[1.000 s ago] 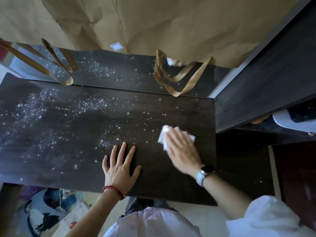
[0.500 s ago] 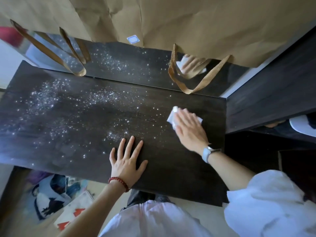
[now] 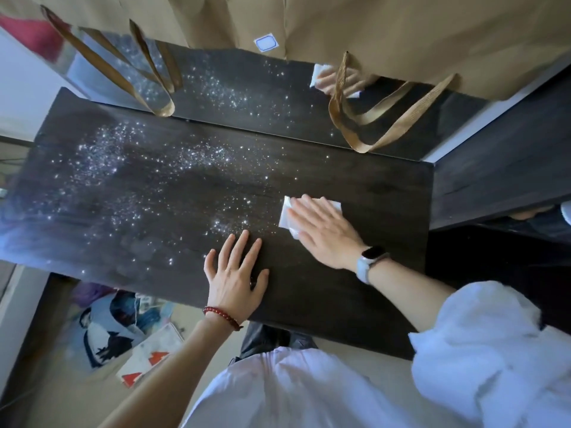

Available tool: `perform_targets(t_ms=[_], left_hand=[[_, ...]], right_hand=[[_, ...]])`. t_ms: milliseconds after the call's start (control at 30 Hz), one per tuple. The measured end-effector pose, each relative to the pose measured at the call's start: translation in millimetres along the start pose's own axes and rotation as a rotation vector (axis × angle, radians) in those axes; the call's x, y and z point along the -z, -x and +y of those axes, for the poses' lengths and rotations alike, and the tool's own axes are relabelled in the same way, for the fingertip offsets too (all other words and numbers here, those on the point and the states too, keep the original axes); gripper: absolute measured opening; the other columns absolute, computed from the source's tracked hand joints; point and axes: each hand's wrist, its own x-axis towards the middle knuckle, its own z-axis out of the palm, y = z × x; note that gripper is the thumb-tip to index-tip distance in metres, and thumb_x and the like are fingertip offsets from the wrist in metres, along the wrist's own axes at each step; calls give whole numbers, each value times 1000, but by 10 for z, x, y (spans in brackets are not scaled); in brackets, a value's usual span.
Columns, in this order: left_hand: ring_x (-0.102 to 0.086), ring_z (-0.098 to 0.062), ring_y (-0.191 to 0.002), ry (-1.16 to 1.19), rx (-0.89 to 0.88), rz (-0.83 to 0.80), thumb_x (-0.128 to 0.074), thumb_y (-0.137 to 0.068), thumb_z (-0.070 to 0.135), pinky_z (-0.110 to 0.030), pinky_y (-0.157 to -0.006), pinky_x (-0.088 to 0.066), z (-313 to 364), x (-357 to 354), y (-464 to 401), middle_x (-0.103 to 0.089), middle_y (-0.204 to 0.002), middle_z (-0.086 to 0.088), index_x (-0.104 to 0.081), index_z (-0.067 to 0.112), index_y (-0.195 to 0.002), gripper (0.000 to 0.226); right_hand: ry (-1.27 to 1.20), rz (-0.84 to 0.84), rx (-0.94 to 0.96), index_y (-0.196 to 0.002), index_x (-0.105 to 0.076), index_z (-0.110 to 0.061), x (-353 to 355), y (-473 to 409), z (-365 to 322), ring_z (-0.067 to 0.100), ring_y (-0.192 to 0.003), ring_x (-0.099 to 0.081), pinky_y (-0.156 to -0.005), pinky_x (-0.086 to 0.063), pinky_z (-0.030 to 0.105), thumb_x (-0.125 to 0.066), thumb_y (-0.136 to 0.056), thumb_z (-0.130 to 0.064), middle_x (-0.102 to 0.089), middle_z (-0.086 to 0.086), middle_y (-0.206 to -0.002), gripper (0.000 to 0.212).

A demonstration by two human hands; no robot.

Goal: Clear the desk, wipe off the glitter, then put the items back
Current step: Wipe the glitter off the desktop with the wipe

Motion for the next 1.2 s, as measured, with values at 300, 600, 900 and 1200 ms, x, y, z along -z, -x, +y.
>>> perform_targets(t_ms=[300, 600, 900, 1200], left_hand=[[-17, -32, -139, 69, 277, 52, -24, -77, 51, -55, -110, -12, -332, -17, 385, -25, -151, -11, -37, 21, -136, 67], [-11, -29, -141, 97, 276, 37, -24, -76, 54, -52, -111, -8, -630, 13, 514, -21, -152, -11, -33, 22, -137, 70], [-4, -30, -142, 66, 162, 1, -17, -73, 55, -55, -112, -2, -1454, 280, 378, -13, -154, -10, -26, 21, -140, 76], [0, -27, -142, 75, 139, -6, -29, -80, 43, -54, -112, 1, -2408, 550, 276, -8, -155, -7, -18, 20, -143, 68]], right_hand=[[27, 181, -82, -133, -41, -17, -353, 214, -789, 37, -130, -34, -105, -16, 52, -31, -92, -32, -38, 12, -145, 45], [71, 237, -535, -134, -36, -10, -236, 426, -207, 46, -126, -37, -98, -34, 60, -26, -91, -29, -38, 23, -142, 48], [-58, 179, -192, -138, -32, -21, -712, 164, -2199, 28, -136, -22, -109, -15, 48, -13, -98, -37, -25, 3, -150, 48], [-259, 461, -1350, -141, -26, -4, -704, -187, -2252, 42, -138, -17, -111, -13, 58, -20, -89, -32, -21, 25, -149, 59]])
